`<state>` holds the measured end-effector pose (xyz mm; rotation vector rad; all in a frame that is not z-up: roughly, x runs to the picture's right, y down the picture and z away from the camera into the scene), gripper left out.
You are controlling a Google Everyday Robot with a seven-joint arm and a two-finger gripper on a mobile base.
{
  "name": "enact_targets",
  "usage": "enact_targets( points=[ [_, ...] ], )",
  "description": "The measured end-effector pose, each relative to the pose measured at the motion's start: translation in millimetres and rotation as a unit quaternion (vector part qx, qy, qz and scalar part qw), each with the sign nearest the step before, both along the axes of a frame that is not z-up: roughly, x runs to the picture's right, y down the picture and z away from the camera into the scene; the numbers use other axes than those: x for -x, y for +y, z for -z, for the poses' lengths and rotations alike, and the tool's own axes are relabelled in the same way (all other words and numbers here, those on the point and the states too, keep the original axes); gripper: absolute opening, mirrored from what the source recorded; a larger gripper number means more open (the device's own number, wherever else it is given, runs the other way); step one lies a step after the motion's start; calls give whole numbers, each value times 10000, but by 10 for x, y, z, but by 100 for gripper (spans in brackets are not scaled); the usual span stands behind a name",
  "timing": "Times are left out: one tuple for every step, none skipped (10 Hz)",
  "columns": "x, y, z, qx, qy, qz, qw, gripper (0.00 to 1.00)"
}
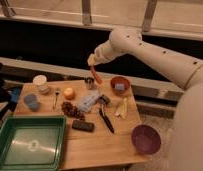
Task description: Place pepper in metal cup
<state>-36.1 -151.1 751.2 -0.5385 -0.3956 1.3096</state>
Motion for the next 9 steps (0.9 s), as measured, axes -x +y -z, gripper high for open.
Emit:
enact_targets(
  points=[
    [169, -59, -77, -14, -178, -16, 9998, 0],
    [391, -125, -147, -54, -393, -6, 9992, 0],
    [511, -157, -189, -89, -486, 18, 9988, 0],
    [694, -213, -245, -146, -627, 44, 9979, 0],
    [813, -257, -313, -187, -730, 53, 9971, 0],
    [884, -301, -379, -224, -818, 47, 9964, 0],
    [902, -321, -441, -235, -860, 27, 9960, 0],
    [898, -341, -563, -238, -922, -21, 9955, 0],
    [866, -350, -685, -230, -958, -64, 9951, 0]
  ],
)
